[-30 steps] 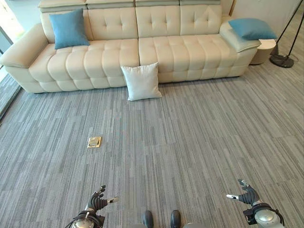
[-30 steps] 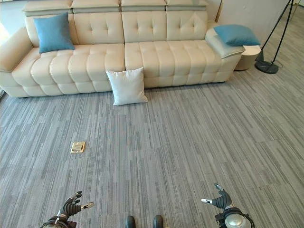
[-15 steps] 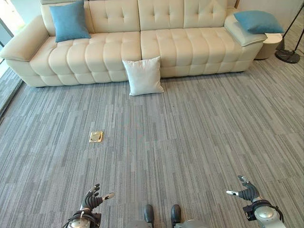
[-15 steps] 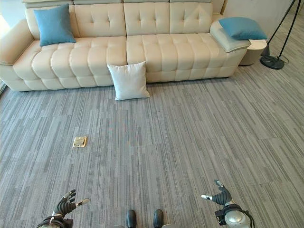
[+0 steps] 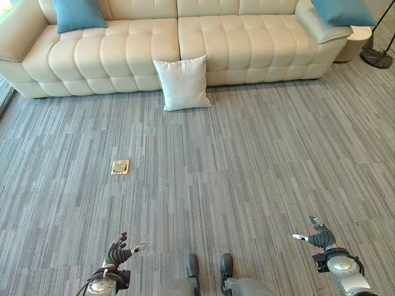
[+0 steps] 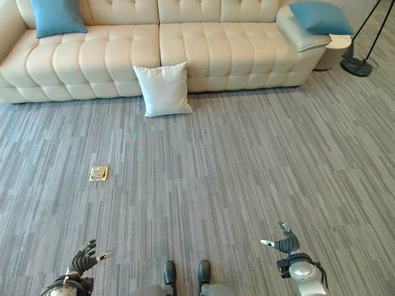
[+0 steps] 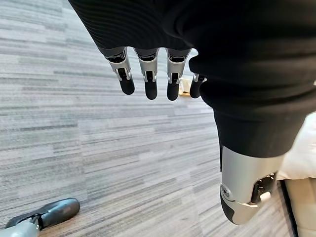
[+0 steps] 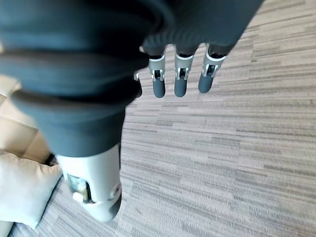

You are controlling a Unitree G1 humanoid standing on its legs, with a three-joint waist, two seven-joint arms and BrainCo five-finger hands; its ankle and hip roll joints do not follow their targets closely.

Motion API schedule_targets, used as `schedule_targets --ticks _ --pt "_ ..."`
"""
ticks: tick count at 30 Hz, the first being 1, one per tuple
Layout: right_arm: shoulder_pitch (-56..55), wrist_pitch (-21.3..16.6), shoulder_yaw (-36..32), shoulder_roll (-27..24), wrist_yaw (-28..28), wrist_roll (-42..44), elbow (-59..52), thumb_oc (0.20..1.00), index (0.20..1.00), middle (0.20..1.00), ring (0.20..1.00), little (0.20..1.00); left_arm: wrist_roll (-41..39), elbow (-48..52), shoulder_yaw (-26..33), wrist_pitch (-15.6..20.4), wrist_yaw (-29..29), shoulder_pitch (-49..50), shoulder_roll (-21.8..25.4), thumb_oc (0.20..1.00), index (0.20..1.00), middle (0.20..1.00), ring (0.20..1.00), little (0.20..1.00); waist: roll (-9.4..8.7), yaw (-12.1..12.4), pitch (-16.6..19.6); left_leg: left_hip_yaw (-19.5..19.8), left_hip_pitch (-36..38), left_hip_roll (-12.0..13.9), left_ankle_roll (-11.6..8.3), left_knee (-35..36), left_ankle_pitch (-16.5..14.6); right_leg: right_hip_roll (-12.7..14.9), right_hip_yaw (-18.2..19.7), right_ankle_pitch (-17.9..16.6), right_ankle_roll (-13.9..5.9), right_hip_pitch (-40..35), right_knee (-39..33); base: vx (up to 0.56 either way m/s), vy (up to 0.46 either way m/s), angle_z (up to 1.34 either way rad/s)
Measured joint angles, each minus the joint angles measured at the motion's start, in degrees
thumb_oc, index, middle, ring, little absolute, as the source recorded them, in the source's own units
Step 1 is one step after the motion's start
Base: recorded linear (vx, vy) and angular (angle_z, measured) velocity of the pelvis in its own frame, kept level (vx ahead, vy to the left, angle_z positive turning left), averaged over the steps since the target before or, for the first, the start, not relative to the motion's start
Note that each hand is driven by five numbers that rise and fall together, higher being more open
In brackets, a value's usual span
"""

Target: Pick up all the scattered cushions and arrange them neatly on the sofa.

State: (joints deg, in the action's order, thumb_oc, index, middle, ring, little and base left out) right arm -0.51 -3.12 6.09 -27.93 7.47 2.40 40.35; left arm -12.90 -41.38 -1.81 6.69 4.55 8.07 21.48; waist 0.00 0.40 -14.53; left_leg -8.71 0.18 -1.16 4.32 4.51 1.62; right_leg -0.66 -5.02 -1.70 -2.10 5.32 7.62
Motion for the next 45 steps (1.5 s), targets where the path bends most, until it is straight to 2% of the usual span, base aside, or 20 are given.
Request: schedule_targets --ticks 1,5,7,12,15,17,18,19,20,21,22,24,28,32,34,36,41,42,44,45 --pt "-0.3 0.0 0.2 0.1 0.0 0.0 -0.5 1.0 1.0 1.0 1.0 1.0 0.0 0.1 -0.1 0.1 0.0 0.0 0.1 1.0 1.0 1.0 1.0 1.0 0.48 -0.3 -0.1 0.2 0.2 0.4 0.49 -0.7 0.8 0.8 0.1 3.0 -1.99 3.0 7.2 0.19 0.162 0.33" --pt "-1.1 0.1 0.2 1.2 -0.1 0.0 -1.7 1.0 1.0 1.0 1.0 1.0 0.0 -0.2 0.0 -0.3 0.5 -0.6 0.6 1.0 1.0 1.0 1.0 1.0 -1.78 -0.9 -1.2 3.3 0.8 -2.6 2.85 -3.2 -2.9 4.3 1.9 8.4 -3.45 12.9 24.6 0.29 0.085 0.18" --pt "-1.6 0.1 0.6 1.3 -0.2 -0.1 -3.6 1.0 1.0 1.0 1.0 1.0 0.0 -0.5 -0.2 -0.6 0.8 -0.3 0.5 1.0 1.0 1.0 1.0 1.0 -1.47 -1.4 -1.3 3.7 1.4 -2.4 3.14 -3.4 -2.0 4.8 0.9 8.4 -3.65 14.3 20.0 0.34 -0.033 0.33" --pt "-3.9 0.0 1.5 1.2 -0.2 0.0 -4.7 1.0 1.0 1.0 1.0 1.0 0.1 -2.3 -0.2 -0.8 1.1 -3.4 -0.4 1.0 1.0 1.0 1.0 1.0 -2.12 -3.7 -1.0 9.1 2.3 -3.5 2.33 -7.5 -9.2 4.1 -3.0 3.3 -6.58 17.8 -3.3 0.53 -0.074 0.5" --pt "-5.0 0.5 2.1 1.5 -0.4 0.0 -4.7 1.0 1.0 1.0 1.0 1.0 0.1 -2.4 -0.4 -0.8 1.0 -2.9 -1.1 1.0 1.0 1.0 1.0 1.0 -2.45 -4.4 -0.7 10.6 5.1 -3.6 2.05 -9.1 -13.0 3.9 -3.4 1.0 -4.33 19.5 -2.9 0.42 -0.131 0.48" --pt "-8.7 0.8 1.6 1.4 -0.7 0.0 -4.2 1.0 1.0 1.0 1.0 1.0 0.4 -2.6 -2.2 -0.7 0.7 0.5 -1.9 1.0 1.0 1.0 1.0 1.0 -1.41 -6.0 2.2 14.5 10.1 -2.7 -1.55 -11.7 -16.3 3.8 -4.1 -0.8 -2.01 15.2 0.2 0.45 -0.307 0.92" --pt "-8.4 1.0 0.4 2.4 -0.7 0.0 -2.8 1.0 1.0 1.0 1.0 1.0 0.4 -3.1 -2.9 -1.0 0.7 -0.5 -1.9 1.0 1.0 1.0 1.0 1.0 -1.43 -6.3 1.9 14.0 6.6 -2.8 -4.53 -20.8 -18.0 4.1 -4.7 -2.5 -1.35 14.6 1.3 0.47 -0.325 1.08" --pt "-7.8 0.9 0.0 2.8 -0.7 0.0 -1.5 1.0 1.0 1.0 1.0 1.0 0.4 -2.1 -3.4 -1.0 0.2 -1.0 -2.4 1.0 1.0 1.0 1.0 1.0 -0.9 -7.2 2.1 10.0 -4.2 -1.3 -8.45 -42.4 -14.9 3.5 -6.8 -1.8 0.7 12.9 1.0 0.31 -0.225 0.76" --pt "-7.2 0.9 0.1 2.7 -0.7 0.0 -1.1 1.0 1.0 1.0 1.0 1.0 0.4 -1.8 -3.5 -0.7 0.2 -1.3 -2.6 1.0 1.0 1.0 1.0 1.0 -0.56 -6.6 2.3 8.2 -8.8 0.4 -8.34 -51.1 -10.3 2.9 -6.7 -1.2 2.57 12.2 0.9 0.35 -0.209 -0.04" --pt "-5.4 0.6 0.3 2.4 -0.6 0.0 -0.8 1.0 1.0 1.0 1.0 1.0 0.4 -3.0 -3.8 -1.1 0.2 -0.4 -2.3 1.0 1.0 1.0 1.0 1.0 -0.84 -4.0 2.4 5.0 -11.1 3.5 -7.75 -58.4 -7.5 0.8 -5.0 -3.4 9.42 10.1 1.1 0.25 -0.133 -0.7" --pt "-4.1 0.5 0.3 2.0 -0.3 0.1 -0.9 1.0 1.0 1.0 1.0 1.0 0.4 -3.6 -4.5 -1.3 0.2 -0.1 -2.4 1.0 1.0 1.0 1.0 1.0 0.35 -3.7 2.6 4.5 -11.5 6.0 -7.55 -58.9 -8.0 -0.7 -5.6 -3.8 8.81 9.0 1.0 0.41 -0.11 -0.69" --pt "-1.6 0.1 0.5 2.0 0.0 0.7 -1.5 1.0 1.0 1.0 1.0 1.0 0.5 -3.7 -4.7 -1.2 -0.1 -1.4 -1.5 1.0 1.0 1.0 1.0 1.0 -1.09 -3.4 2.0 2.9 -14.7 7.1 -7.62 -52.6 -10.2 -1.6 -4.3 -0.6 10.19 5.3 -0.9 0.47 -0.06 -0.13" --pt "-0.5 -0.1 0.6 2.1 0.9 1.1 -2.5 1.0 1.0 1.0 1.0 1.0 0.5 -1.7 -4.6 -0.9 -0.1 -3.8 -0.8 1.0 1.0 1.0 1.0 1.0 -4.04 -3.3 0.3 -1.8 -17.2 6.6 -7.98 -29.6 -9.6 -1.3 -4.8 -1.0 8.78 -1.2 -6.5 0.39 0.025 0.03" --pt "-0.3 0.0 1.5 2.4 1.8 1.1 -0.3 1.0 1.0 1.0 1.0 1.0 0.6 -2.1 -4.5 -0.9 -0.1 -4.2 -1.0 1.0 1.0 1.0 1.0 1.0 -3.5 -2.4 -0.7 -1.2 -18.6 7.0 -8.45 -8.4 -0.7 -4.2 -4.3 1.0 7.6 -9.0 -11.9 0.48 0.101 -0.08" --pt "0.1 0.2 2.3 2.3 1.9 1.0 0.4 1.0 1.0 1.0 1.0 1.0 0.5 -2.3 -4.1 -1.0 -0.1 -4.2 -1.0 1.0 1.0 1.0 1.0 1.0 -2.96 -1.3 -1.0 -1.2 -20.2 6.7 -8.76 -5.6 1.2 -4.9 -2.5 4.0 5.63 -11.5 -12.2 0.59 0.182 -0.29" --pt "0.0 0.7 2.3 2.6 1.9 1.0 0.9 1.0 1.0 1.0 1.0 1.0 0.5 -2.7 -3.1 -1.4 0.0 -3.6 -1.1 1.0 1.0 1.0 1.0 1.0 -2.84 -0.4 -1.2 -1.4 -20.2 6.7 -8.41 -3.6 2.4 -5.3 -1.0 5.2 6.72 -14.5 -12.1 0.53 0.193 -0.42" --pt "-2.7 0.9 1.8 2.5 1.7 0.9 1.5 1.0 1.0 1.0 1.0 1.0 0.6 -3.0 -2.5 -1.6 0.0 -2.4 -1.1 1.0 1.0 1.0 1.0 1.0 -3.27 0.8 0.1 -3.3 -19.2 5.3 -4.96 -11.7 4.8 -2.9 2.6 12.4 3.9 -21.5 -9.5 0.6 0.287 -0.42" --pt "-3.2 1.3 2.5 4.2 1.4 0.7 1.2 1.0 1.0 1.0 1.0 1.0 0.6 -4.5 -2.4 -2.1 0.0 -2.1 -1.0 1.0 1.0 1.0 1.0 1.0 -3.36 0.6 0.8 -3.8 -17.4 5.6 -1.09 -14.1 4.9 -1.5 2.3 15.8 2.08 -17.2 6.4 0.46 0.276 -0.45" --pt "-4.7 1.3 3.8 5.1 1.0 0.5 -1.6 1.0 1.0 1.0 1.0 1.0 0.6 -3.9 -2.5 -2.1 0.0 -2.0 -0.2 1.0 1.0 1.0 1.0 1.0 -4.95 0.8 1.7 -6.3 -14.0 4.8 0.16 -13.3 2.7 1.4 1.5 14.1 -0.09 -9.6 24.3 0.43 0.249 -0.43" --pt "-5.6 0.9 4.5 5.3 1.0 -0.2 -4.1 1.0 1.0 1.0 1.0 1.0 0.6 -3.6 -2.5 -2.2 0.0 -2.2 0.4 1.0 1.0 1.0 1.0 1.0 -5.9 0.0 2.3 -6.1 -11.6 2.5 1.93 -12.8 0.6 5.6 -0.2 14.2 -0.38 -3.6 36.0 0.53 0.311 -0.28"
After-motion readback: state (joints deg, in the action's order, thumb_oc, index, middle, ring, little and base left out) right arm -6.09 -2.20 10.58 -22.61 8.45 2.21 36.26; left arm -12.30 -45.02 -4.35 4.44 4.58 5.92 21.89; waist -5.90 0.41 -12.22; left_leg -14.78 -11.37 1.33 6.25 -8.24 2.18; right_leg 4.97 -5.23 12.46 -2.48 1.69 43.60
